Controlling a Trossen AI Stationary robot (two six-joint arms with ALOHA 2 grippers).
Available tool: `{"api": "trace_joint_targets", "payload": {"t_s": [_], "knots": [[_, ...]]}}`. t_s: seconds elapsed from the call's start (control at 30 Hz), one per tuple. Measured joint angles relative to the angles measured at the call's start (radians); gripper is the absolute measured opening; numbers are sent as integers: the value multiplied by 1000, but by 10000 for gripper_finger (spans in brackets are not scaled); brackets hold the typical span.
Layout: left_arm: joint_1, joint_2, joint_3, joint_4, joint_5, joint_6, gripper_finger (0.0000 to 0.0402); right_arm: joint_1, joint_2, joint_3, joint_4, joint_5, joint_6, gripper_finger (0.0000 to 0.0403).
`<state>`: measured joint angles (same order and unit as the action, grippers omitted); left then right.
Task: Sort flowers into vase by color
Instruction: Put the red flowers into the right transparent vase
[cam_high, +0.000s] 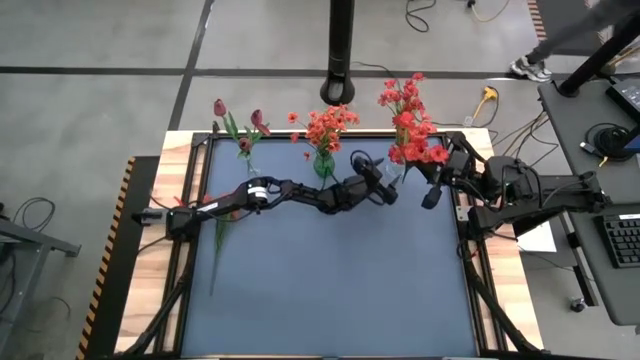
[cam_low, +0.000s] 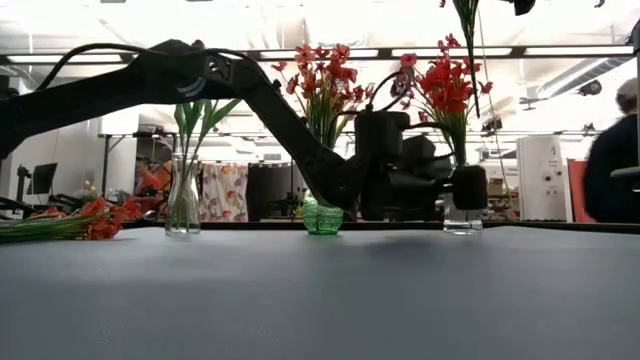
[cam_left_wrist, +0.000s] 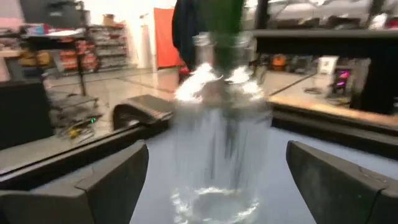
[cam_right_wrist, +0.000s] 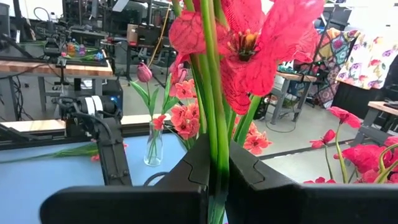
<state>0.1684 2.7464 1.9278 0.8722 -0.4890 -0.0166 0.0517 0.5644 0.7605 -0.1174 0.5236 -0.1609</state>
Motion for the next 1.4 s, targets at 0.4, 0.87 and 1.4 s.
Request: {"api": "trace_joint_targets", "payload": {"t_s": [0.4, 0.87, 1.4], "knots": [[-5, 0, 75, -115, 17, -8, 359, 0, 2, 0, -3, 2, -10, 13], [-4, 8, 233, -398, 1, -128, 359, 0, 2, 0, -6, 2, -4, 13], [0, 8, 254, -438, -9, -172, 352, 0, 2, 0, -6, 2, 11, 13]]}}
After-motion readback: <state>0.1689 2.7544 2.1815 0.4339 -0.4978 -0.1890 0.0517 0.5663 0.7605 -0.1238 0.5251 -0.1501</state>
